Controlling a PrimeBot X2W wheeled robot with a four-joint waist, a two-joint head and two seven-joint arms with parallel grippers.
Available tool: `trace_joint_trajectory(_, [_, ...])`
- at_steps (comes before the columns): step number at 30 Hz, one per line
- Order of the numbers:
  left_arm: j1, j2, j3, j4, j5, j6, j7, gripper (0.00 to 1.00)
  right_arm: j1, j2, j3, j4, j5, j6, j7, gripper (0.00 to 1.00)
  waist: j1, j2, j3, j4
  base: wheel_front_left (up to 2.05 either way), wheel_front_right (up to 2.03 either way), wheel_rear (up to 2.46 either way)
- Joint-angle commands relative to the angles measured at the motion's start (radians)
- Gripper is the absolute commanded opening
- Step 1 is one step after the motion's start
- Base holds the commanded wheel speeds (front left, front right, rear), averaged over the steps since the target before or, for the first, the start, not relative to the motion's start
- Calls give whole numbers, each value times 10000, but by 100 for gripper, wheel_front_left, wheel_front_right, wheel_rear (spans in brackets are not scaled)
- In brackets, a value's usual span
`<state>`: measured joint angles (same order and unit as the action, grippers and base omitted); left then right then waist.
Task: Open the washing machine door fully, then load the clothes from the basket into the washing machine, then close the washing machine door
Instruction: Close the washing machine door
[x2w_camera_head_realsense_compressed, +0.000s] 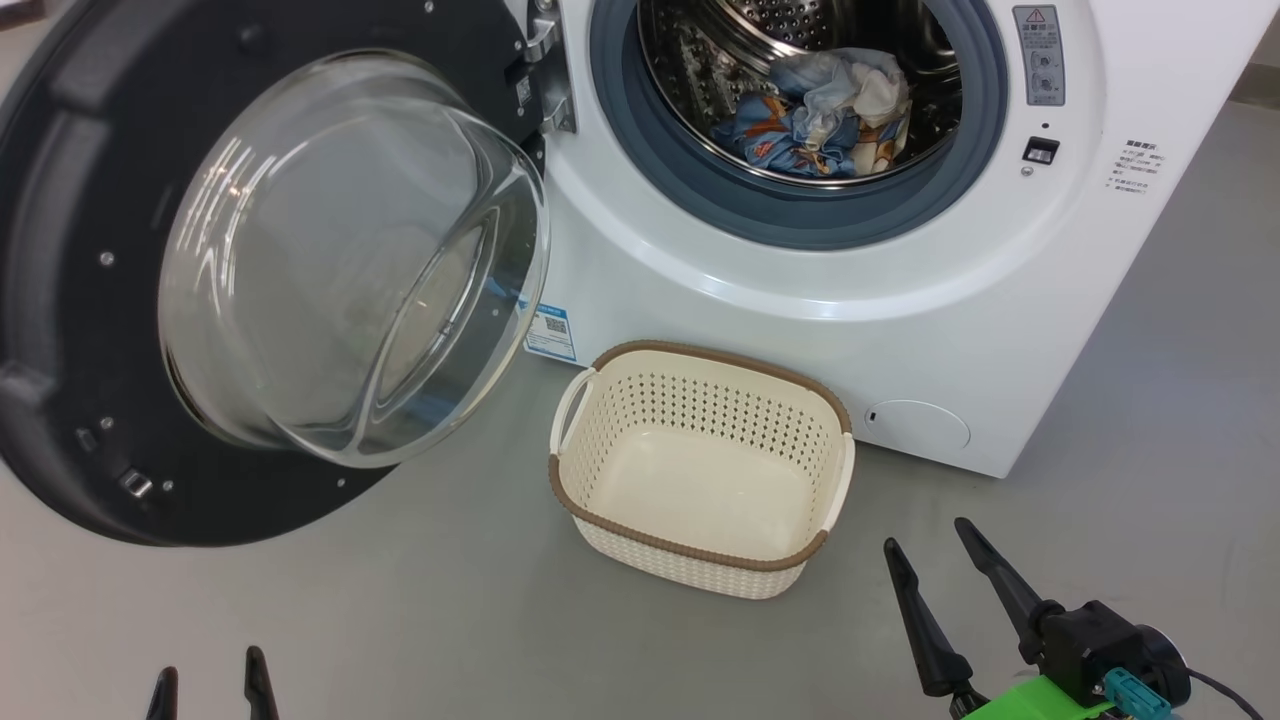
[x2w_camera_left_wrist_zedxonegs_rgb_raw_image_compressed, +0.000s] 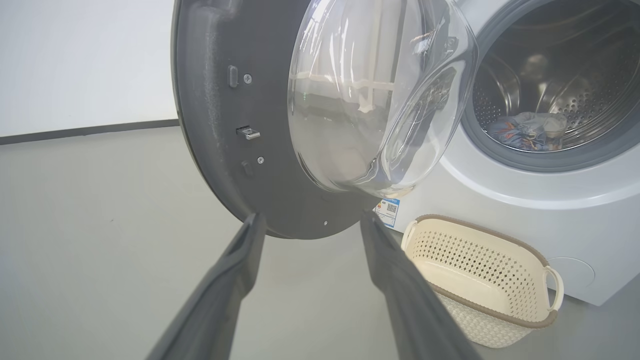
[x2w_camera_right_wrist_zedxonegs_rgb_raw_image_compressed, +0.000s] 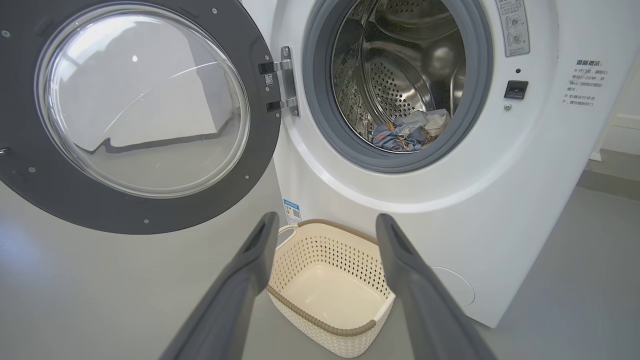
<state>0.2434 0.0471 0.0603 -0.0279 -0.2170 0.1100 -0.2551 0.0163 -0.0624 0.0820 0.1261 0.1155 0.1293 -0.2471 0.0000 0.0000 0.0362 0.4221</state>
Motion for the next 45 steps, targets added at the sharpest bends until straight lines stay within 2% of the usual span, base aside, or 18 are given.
trace_joint_trajectory(1, [-456, 32, 342, -246, -72, 46, -67, 100, -355, -24, 247, -209, -116, 14, -18, 100, 0, 0, -2, 19, 0, 0, 0])
trace_joint_trajectory(25, [-404, 32, 407, -251, -107, 123, -67, 100, -318, -63, 303, -182, -97, 14, -10, 100, 0, 0, 7, -33, 0, 0, 0])
trace_joint_trajectory(26, [-402, 32, 423, -247, -166, 125, -67, 55, -316, -63, 304, -184, -98, 14, -9, 100, 0, 0, 11, -43, 0, 0, 0])
trace_joint_trajectory(27, [-400, 32, 440, -253, -231, 119, -67, 0, -315, -63, 309, -188, -102, 14, -7, 100, 0, 0, 19, -55, 0, 0, 0])
trace_joint_trajectory(30, [-422, 32, 523, -330, -588, 77, -67, 0, -312, -58, 313, -222, -112, 14, 7, 100, 0, 0, 58, -82, 0, 0, 0])
trace_joint_trajectory(33, [-603, 32, 935, -554, -1984, 56, -67, 0, -301, -55, 275, -269, -120, 14, 23, 100, 0, 0, 129, -72, 0, 0, 0])
trace_joint_trajectory(37, [-907, 32, 2162, -666, -3274, -142, -67, 0, -285, -64, 221, -329, -135, 14, 51, 100, 0, 0, 218, -52, 0, 0, 0])
trace_joint_trajectory(40, [-1270, 32, 3196, -540, -3890, -496, -67, 0, -284, -81, 197, -348, -129, 14, 68, 100, 0, 0, 258, -39, 0, 0, 0])
trace_joint_trajectory(42, [-1674, 54, 3886, -255, -4829, -728, -67, 0, -290, -89, 186, -362, -122, 14, 81, 100, 0, 0, 275, -29, 0, 0, 0])
trace_joint_trajectory(45, [-2390, 494, 4669, 216, -6062, -993, 207, 0, -280, -106, 148, -372, -102, 14, 94, 100, 0, 0, 284, 9, 0, 0, 0])
